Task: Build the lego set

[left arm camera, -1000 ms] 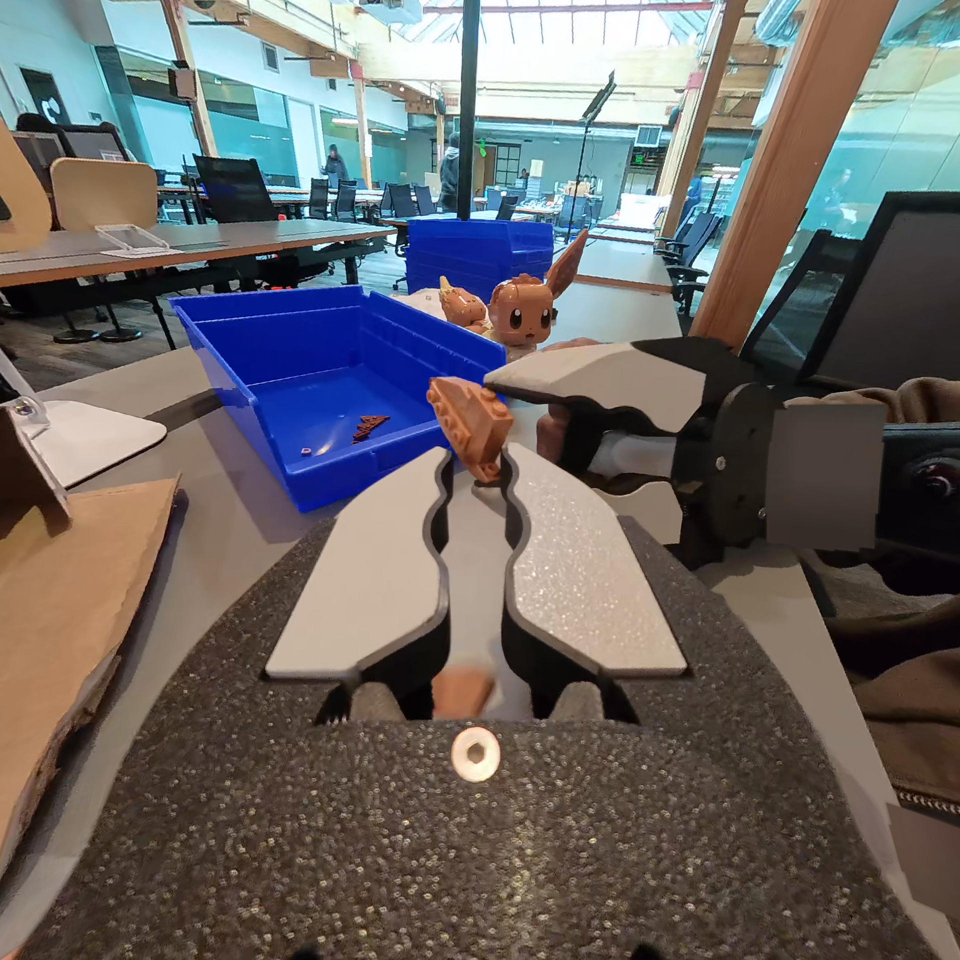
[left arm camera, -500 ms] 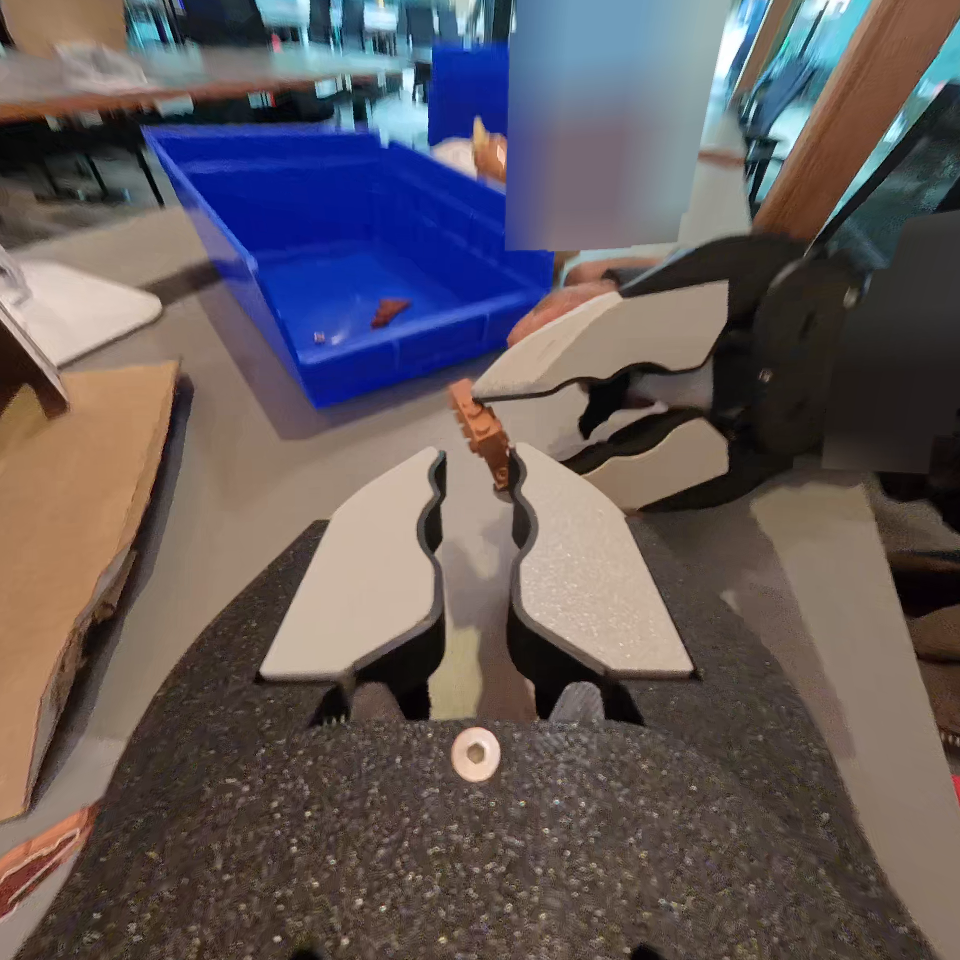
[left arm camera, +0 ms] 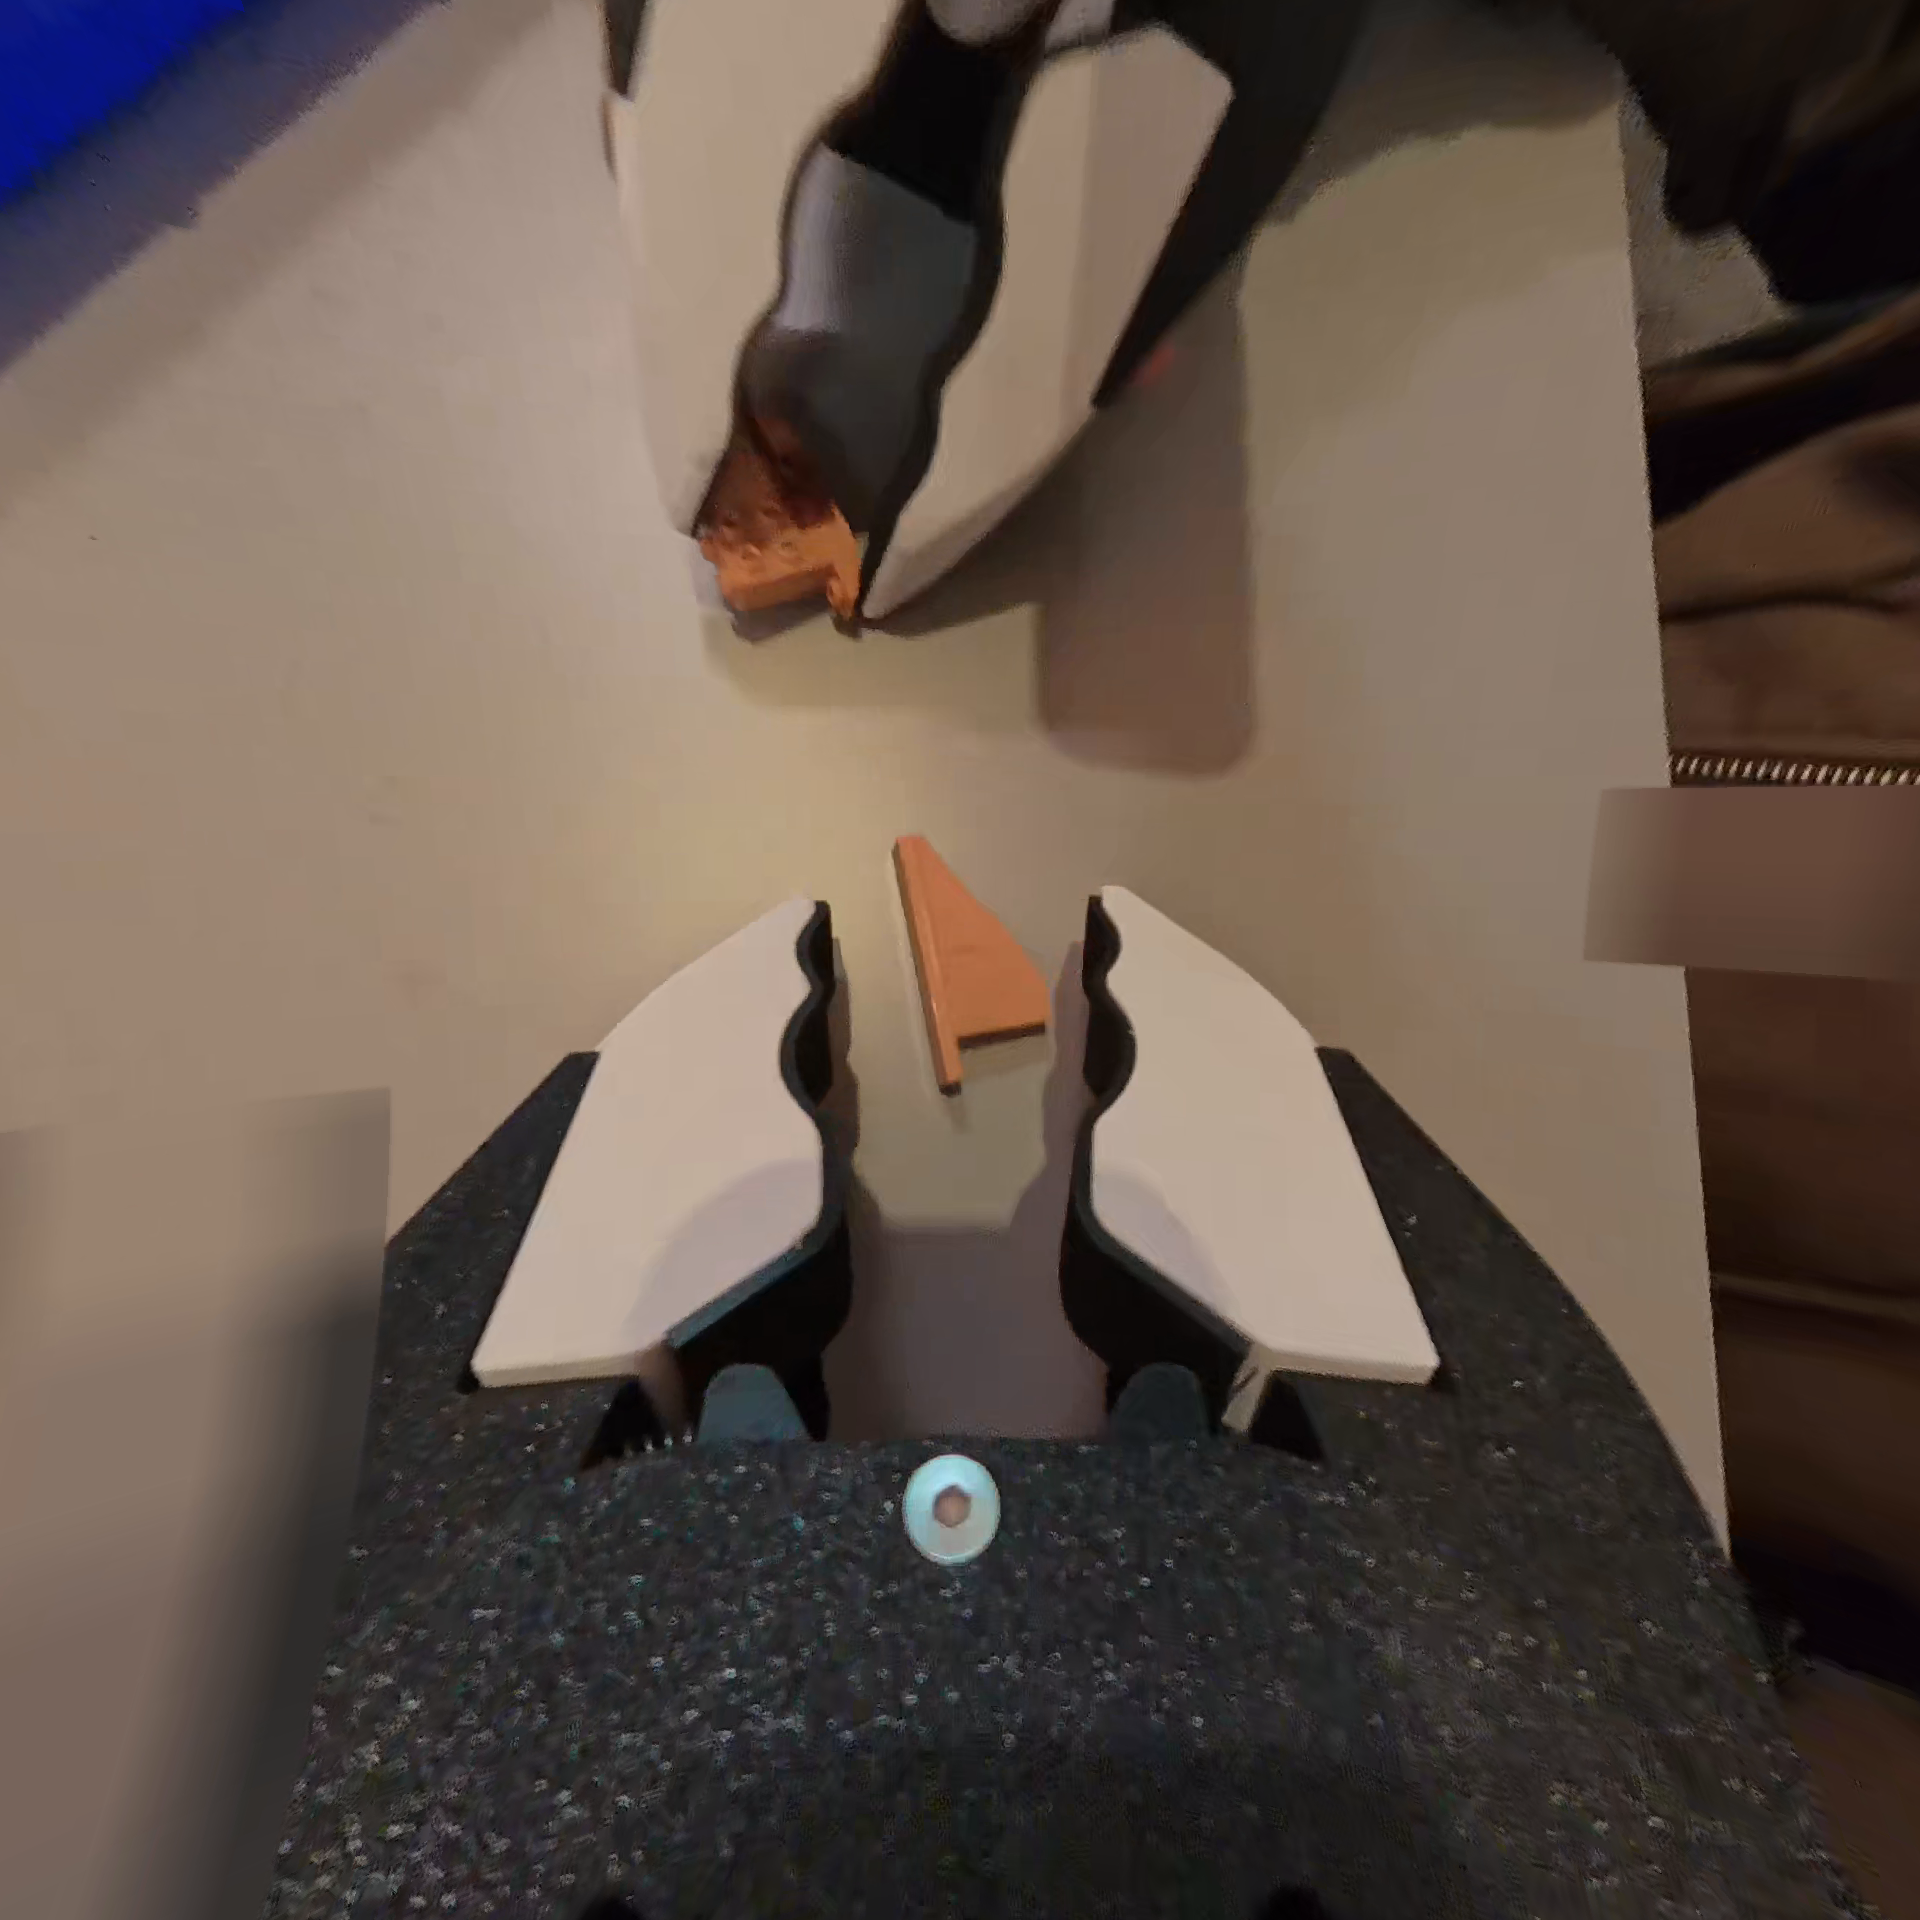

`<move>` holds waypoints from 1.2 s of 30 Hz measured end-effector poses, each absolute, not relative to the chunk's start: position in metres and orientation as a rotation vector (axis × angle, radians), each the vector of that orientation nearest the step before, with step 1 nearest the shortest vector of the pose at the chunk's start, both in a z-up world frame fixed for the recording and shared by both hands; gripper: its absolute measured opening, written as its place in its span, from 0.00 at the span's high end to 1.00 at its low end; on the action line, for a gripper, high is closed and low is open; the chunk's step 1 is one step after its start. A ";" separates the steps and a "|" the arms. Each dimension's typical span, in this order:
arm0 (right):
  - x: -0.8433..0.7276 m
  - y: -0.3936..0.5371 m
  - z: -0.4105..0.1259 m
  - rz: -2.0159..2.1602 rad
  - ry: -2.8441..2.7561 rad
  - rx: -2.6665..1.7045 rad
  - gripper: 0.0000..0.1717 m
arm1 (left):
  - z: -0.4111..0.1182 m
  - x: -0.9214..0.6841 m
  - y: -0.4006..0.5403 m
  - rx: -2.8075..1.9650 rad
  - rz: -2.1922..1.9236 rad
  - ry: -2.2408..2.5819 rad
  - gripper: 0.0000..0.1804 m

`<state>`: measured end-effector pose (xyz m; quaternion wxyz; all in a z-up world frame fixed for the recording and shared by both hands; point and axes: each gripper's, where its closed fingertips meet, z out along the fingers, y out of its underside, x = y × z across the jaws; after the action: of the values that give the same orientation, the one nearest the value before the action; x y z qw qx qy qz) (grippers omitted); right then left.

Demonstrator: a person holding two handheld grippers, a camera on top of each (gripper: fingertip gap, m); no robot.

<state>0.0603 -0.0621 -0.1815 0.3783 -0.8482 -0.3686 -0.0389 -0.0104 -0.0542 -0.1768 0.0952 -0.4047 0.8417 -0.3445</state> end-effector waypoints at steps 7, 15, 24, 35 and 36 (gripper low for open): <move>0.065 -0.060 -0.182 -0.067 -0.888 -2.174 0.81 | -0.189 -0.014 -0.049 -1.181 -0.877 2.556 0.88; 0.062 -0.053 -0.160 -0.345 -1.055 -1.928 0.75 | -0.153 0.014 -0.051 -1.365 -1.328 2.269 0.88; 0.027 -0.048 -0.064 0.165 -0.574 -1.505 0.77 | -0.026 0.028 -0.060 -0.748 -2.072 1.390 0.89; 0.023 -0.056 -0.040 0.335 -0.480 -1.384 0.80 | -0.023 0.027 -0.067 -0.624 -2.010 1.282 0.89; 0.021 -0.057 -0.040 0.358 -0.485 -1.385 0.81 | -0.023 0.027 -0.067 -0.621 -2.010 1.281 0.89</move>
<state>0.0212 -0.0572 -0.0401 0.7281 -0.6285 -0.2201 0.1625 0.0273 -0.0674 -0.0234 0.3330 -0.2376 0.4904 -0.7695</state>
